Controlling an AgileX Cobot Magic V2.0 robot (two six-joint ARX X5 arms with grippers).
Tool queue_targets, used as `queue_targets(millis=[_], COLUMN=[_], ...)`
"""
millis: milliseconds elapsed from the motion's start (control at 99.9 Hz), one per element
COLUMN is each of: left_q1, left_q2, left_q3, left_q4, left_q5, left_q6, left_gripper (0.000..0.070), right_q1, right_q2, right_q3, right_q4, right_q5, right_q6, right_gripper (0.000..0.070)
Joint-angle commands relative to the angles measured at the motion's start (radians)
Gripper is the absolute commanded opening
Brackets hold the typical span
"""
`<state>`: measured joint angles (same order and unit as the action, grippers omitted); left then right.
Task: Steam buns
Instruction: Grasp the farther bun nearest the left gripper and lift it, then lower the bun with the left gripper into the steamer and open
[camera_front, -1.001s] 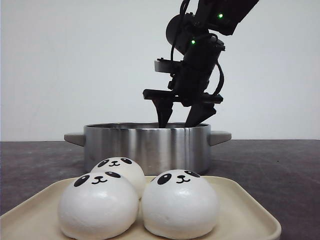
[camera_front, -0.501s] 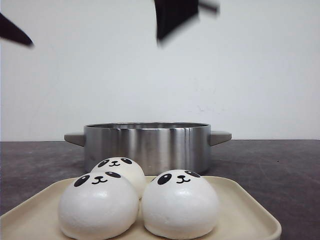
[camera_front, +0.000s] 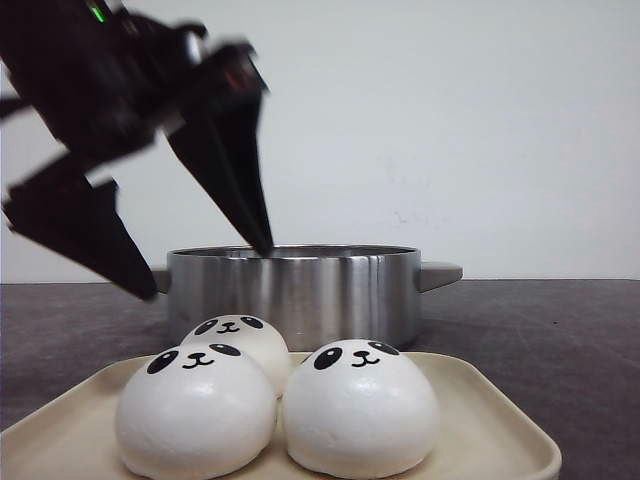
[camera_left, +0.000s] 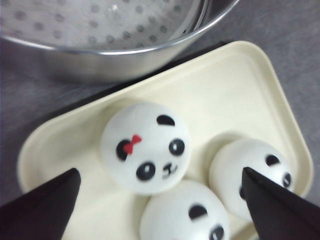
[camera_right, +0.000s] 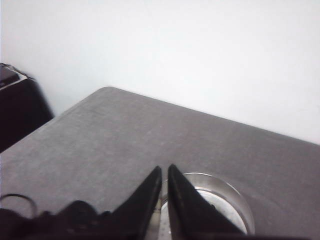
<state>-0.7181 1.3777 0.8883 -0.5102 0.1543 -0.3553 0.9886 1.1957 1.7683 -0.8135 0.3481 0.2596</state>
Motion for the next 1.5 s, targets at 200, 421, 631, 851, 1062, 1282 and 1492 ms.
queue_targets(millis=[200, 421, 631, 851, 1062, 1282, 1492], left_q1=[-0.009, -0.009, -0.009, -0.013, -0.023, -0.014, 0.053], left_q2=[0.158, 0.214, 0.215, 0.182, 0.021, -0.106, -0.048], left_q3=[0.014, 0.014, 0.014, 0.019, 0.049, 0.067, 0.067], left_q4=[0.062, 0.066, 0.087, 0.063, 0.067, 0.230, 0.444], left_q5=[-0.008, -0.010, -0.027, -0.021, -0.043, -0.316, -0.360], left_q6=[-0.080, -0.107, -0.109, -0.100, -0.056, 0.053, 0.120], left_gripper=[0.0624, 0.0502, 0.0315, 0.0000, 0.0000, 0.0000, 0.0000], right_q1=[0.013, 0.013, 0.013, 0.013, 0.013, 0.013, 0.013], right_q2=[0.005, 0.005, 0.005, 0.005, 0.005, 0.005, 0.006], right_q3=[0.019, 0.019, 0.019, 0.019, 0.019, 0.019, 0.019], right_q4=[-0.083, -0.097, -0.101, -0.131, -0.140, -0.140, -0.129], right_q5=[0.046, 0.050, 0.054, 0.078, 0.080, 0.078, 0.079], right_q6=[0.060, 0.060, 0.059, 0.055, 0.048, 0.031, 0.016], right_gripper=[0.0012, 0.0012, 0.0012, 0.0012, 0.0012, 0.0012, 0.0012])
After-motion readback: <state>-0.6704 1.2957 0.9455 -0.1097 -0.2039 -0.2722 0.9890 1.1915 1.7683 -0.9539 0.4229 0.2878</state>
